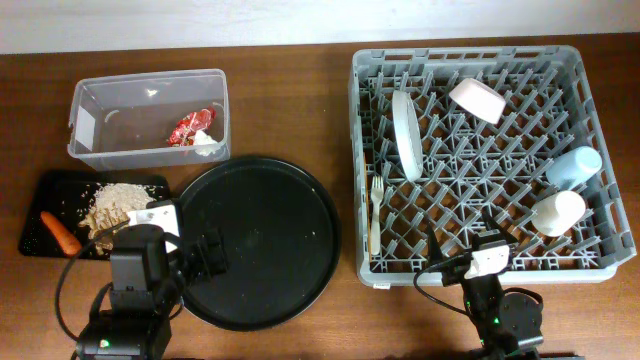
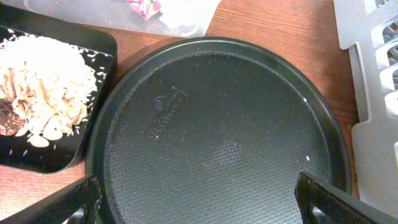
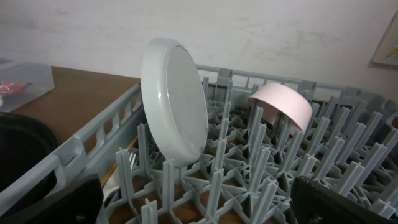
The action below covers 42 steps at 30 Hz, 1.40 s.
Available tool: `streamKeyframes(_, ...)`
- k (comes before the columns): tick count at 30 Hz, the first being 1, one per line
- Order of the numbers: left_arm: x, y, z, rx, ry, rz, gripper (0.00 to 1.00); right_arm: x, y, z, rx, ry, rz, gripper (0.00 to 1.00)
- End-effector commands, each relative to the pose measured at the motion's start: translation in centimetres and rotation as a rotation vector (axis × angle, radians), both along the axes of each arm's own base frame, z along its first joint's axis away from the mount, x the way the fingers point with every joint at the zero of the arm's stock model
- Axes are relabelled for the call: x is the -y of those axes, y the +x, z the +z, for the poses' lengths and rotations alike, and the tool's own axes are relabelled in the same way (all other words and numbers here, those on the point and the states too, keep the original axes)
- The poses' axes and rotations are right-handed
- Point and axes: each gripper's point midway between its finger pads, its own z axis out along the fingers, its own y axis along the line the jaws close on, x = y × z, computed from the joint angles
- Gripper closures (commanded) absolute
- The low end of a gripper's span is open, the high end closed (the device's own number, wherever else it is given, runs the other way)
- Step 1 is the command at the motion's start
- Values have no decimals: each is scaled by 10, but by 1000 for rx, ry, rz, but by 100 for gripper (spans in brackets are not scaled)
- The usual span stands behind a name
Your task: Sort waste into correct bins and load items into the dishwasher rack
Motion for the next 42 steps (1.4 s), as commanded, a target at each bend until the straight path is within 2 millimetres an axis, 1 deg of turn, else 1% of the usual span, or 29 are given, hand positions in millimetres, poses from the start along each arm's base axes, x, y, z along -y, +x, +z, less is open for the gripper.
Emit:
streamKeyframes(1,-2,-1,-1,0,-4,18,1,1,0,-2,-2,5,-10,1)
streamKeyframes(16,-1,-1,-1,1,-4,13,1,1,0,-2,-2,5,-10,1)
streamKeyframes(18,4,-3,4,24,-5,-10,1,1,0,-2,-2,5,-10,1)
streamKeyframes(20,4,-4,7,37,-6,-11,1,1,0,-2,-2,5,-10,1)
streamKeyframes(21,2,-5,8,45,7,-7,1,1,0,-2,-2,5,-10,1)
streamKeyframes(24,-17,-7,11,66,90,66,1,1,0,-2,-2,5,-10,1)
streamKeyframes(26,-20,-12,10,89,98,79,1,1,0,-2,-2,5,-10,1)
streamKeyframes(29,-21,-14,7,187,90,88,1,1,0,-2,-2,5,-10,1)
streamKeyframes(32,-21,-11,-6,327,72,95,1,1,0,-2,-2,5,-10,1)
streamKeyframes(36,-20,-6,-20,463,54,99,1,1,0,-2,-2,5,-10,1)
streamKeyframes(37,-20,-3,-21,525,47,103,1,1,0,-2,-2,5,-10,1)
streamKeyframes(42,-25,11,-12,740,36,149,1,1,0,-2,-2,5,-10,1)
